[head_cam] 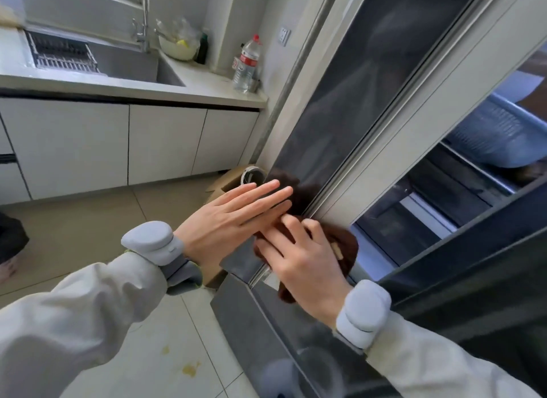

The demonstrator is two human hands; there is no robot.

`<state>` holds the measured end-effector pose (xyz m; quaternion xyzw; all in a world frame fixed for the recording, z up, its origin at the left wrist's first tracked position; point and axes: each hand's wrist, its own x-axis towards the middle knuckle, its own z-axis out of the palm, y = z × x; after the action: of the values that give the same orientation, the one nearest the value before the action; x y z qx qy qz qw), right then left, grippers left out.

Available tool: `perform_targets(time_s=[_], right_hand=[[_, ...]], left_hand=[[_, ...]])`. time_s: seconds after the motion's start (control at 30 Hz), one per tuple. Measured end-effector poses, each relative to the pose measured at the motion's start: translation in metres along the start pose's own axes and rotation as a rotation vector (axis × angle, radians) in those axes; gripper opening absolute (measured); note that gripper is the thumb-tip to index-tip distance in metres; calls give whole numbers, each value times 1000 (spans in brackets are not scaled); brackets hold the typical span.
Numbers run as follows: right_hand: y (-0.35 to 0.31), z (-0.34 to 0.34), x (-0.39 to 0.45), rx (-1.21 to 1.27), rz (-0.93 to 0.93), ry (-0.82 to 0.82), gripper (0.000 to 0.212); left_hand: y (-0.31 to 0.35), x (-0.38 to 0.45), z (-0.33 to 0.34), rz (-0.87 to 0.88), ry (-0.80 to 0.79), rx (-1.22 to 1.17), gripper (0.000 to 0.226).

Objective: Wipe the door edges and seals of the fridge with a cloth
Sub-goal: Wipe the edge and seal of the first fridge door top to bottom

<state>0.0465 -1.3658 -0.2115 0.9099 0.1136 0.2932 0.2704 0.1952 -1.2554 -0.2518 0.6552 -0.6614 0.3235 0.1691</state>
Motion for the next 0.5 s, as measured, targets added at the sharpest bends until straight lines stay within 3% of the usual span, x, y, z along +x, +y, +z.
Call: perform_targets(time_s=[0.17,0.3,0.5], right_hand=[[50,-45,4,-120,10,28,20],[59,-39,-8,-161,5,63,20],[30,7,-51,-89,-112,-94,48]], left_hand=[[-5,28,-10,-28,113,-48,49],[-8,38,-8,36,133,-10,67],[-9,46,-3,140,141,69,55]])
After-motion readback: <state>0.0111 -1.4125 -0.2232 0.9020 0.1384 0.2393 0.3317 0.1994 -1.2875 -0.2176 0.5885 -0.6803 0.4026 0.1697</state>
